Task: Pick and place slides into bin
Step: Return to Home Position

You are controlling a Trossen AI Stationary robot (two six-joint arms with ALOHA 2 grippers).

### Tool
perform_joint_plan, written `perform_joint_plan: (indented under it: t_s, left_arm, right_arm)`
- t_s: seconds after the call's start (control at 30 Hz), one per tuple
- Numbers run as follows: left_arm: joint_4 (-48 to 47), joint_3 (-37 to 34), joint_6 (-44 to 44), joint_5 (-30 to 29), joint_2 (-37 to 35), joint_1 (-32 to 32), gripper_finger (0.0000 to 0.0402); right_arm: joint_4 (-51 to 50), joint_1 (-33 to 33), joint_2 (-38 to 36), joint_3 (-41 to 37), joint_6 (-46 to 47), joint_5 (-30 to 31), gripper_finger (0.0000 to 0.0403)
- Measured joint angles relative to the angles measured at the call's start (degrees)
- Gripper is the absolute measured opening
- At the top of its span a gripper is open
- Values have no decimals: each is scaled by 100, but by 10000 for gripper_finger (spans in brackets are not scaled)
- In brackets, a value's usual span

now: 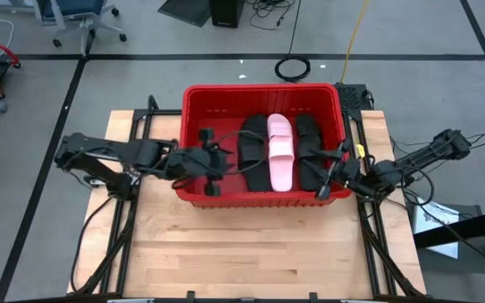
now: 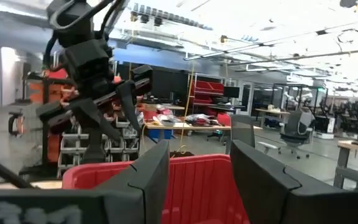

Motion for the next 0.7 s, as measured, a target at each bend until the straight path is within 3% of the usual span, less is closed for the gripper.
perform_joint_plan:
  t_s: [0.1, 0.33, 0.47, 0.57, 0.7]
  left_arm:
    - [-541, -3, -190, -37, -180, -180, 147]
    - [-632, -1, -755, -766, -320, -460, 147]
    - [-597, -13, -857, -751, -308, -599, 147]
    - [88, -394, -679, -764, -374, -643, 147]
    - [1739, -1532, -170, -356, -916, -445, 147]
  right_arm:
    - [-6, 99, -6, 0, -385, 36, 160]
    - [-138, 121, -13, 0, -1028, 213, 160]
    - [-318, 123, -12, 0, -146, 566, 160]
    - [-416, 120, -132, 0, 532, 796, 160]
    - [-1053, -20, -559, 0, 895, -353, 160]
